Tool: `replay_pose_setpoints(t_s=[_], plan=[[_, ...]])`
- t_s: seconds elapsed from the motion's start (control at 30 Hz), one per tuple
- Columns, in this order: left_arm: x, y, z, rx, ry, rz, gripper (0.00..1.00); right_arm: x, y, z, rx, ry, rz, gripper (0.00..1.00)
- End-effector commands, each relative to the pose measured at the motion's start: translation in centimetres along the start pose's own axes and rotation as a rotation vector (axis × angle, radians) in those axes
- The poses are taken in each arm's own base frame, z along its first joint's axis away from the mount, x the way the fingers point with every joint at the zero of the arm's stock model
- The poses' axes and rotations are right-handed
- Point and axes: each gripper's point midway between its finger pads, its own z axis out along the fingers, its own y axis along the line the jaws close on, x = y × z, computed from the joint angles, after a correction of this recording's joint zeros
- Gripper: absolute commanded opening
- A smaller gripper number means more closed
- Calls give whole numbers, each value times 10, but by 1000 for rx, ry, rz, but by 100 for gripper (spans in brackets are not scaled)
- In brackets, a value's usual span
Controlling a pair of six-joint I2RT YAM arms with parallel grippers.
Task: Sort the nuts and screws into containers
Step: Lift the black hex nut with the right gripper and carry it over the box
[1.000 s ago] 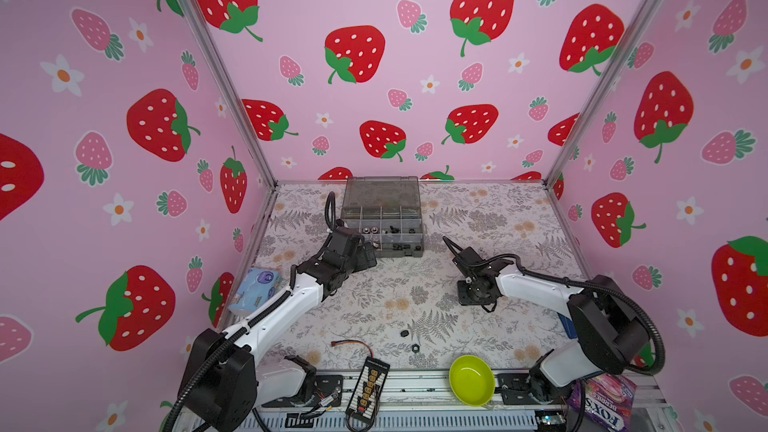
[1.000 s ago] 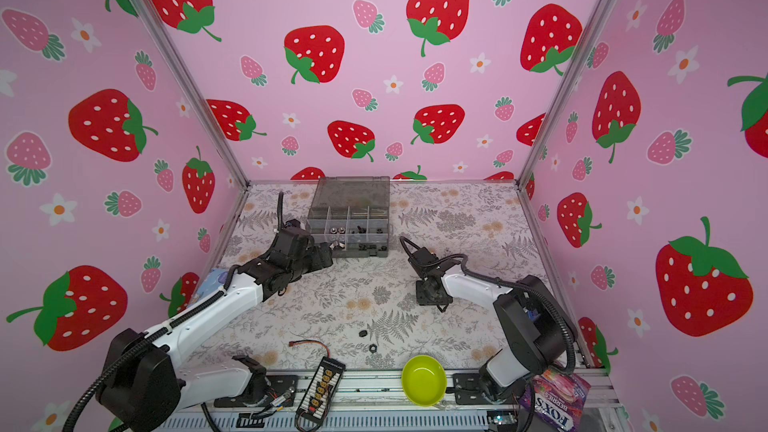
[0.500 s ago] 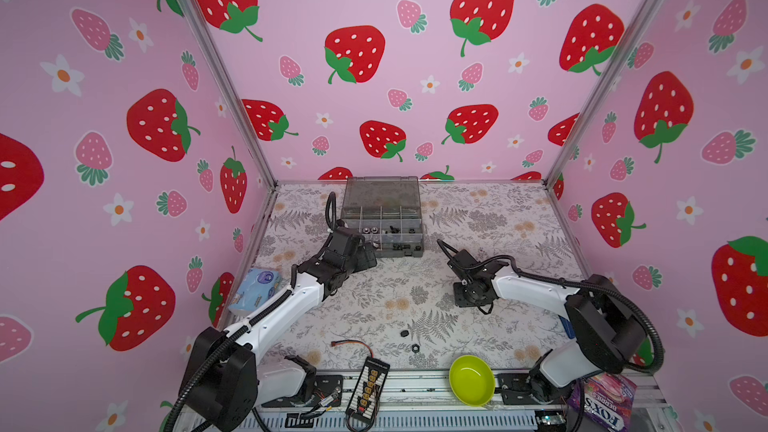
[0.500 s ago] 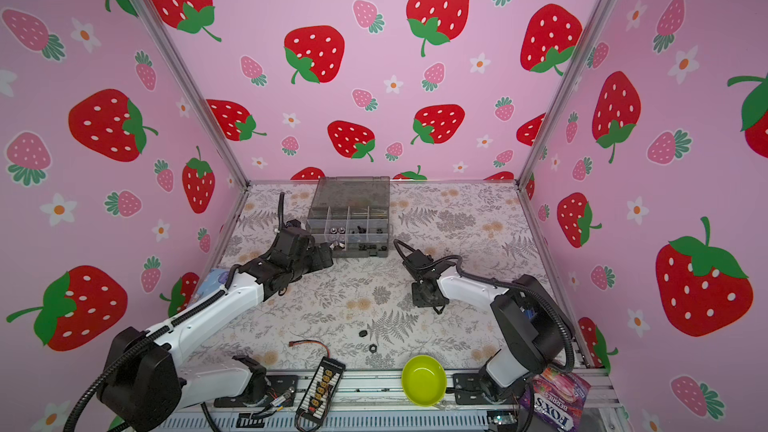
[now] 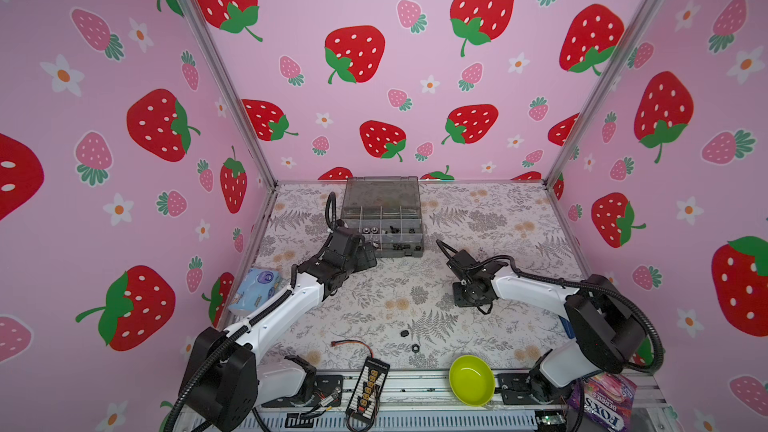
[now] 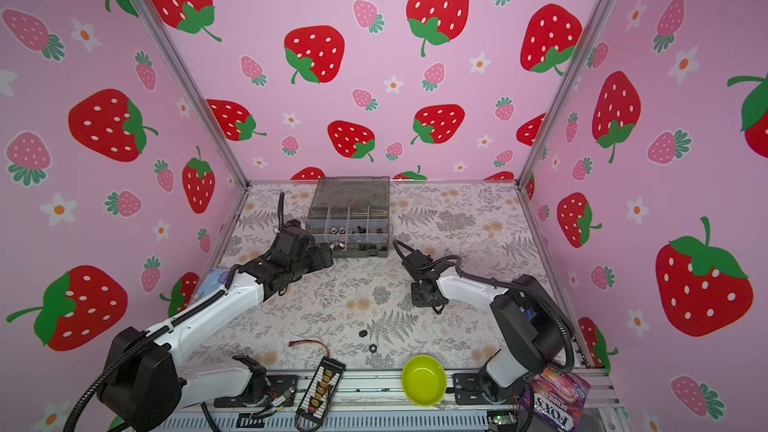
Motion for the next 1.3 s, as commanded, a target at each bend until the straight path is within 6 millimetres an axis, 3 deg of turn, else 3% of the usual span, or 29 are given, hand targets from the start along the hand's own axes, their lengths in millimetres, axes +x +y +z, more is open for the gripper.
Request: replay_pose_setpoints(t_s=[0.0, 0.17, 0.43, 0.8, 1.03, 1.27], plan=[[-3, 4, 0, -17, -15, -17, 99, 0, -1, -5, 9, 1, 1, 11], [-1, 6, 0, -24, -12, -14, 99, -32, 15, -19, -27, -92, -6, 7], [3, 8, 2, -27, -4, -14, 99, -111, 58, -45, -87, -263, -69, 6], [7, 7, -1, -8, 3, -17, 99, -210, 110, -56, -92, -425, -182, 5], [10, 9, -9, 12, -9, -12, 99, -256, 140, -43, -130, -478, -212, 5], [19, 9, -12, 54, -6, -41, 99, -269, 149, -13, -148, -442, -202, 5]])
